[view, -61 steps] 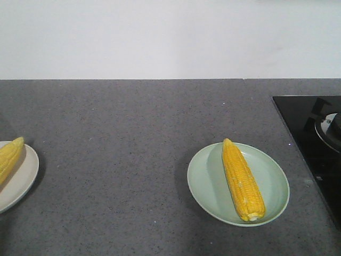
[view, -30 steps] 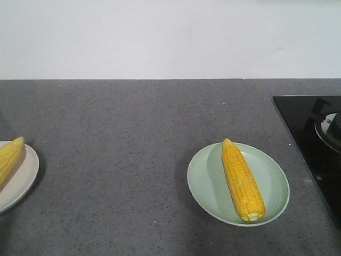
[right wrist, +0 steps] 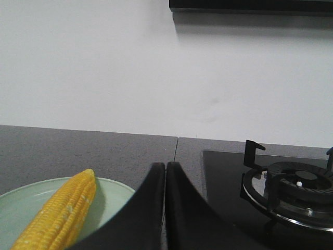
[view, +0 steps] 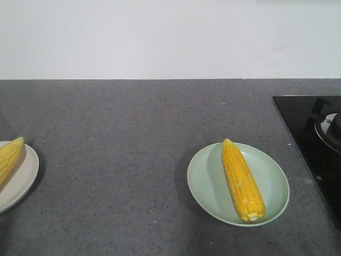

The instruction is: Distribute corn equally

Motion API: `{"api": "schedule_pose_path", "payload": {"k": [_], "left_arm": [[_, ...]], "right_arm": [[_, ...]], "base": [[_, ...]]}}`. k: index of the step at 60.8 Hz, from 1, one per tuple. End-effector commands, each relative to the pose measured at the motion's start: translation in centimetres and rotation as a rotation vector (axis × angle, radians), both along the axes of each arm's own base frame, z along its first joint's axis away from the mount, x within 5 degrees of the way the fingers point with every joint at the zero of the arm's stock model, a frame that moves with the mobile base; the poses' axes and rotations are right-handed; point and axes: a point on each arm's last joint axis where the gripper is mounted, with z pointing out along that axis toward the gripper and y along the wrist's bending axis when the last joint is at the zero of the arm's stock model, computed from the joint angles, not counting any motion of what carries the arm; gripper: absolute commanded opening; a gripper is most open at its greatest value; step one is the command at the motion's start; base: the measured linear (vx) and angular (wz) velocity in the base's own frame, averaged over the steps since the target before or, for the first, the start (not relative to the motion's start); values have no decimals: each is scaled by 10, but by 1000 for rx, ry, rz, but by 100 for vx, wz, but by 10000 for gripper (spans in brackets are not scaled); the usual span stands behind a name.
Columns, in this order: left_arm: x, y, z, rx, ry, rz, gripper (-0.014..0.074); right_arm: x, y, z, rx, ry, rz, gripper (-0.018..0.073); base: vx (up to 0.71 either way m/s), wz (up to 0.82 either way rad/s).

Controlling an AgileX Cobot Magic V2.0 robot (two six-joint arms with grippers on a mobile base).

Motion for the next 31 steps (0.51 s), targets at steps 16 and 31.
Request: {"api": "schedule_pose_path", "payload": {"k": [16, 31], "left_arm": [[-1, 1, 6, -16, -81, 8, -7], [-1, 1, 6, -16, -81, 8, -7]], "right_arm": [[-1, 0, 4, -2, -77, 3, -4], [-1, 0, 4, -2, -77, 3, -4]], "base": [[0, 0], [0, 0]]}}
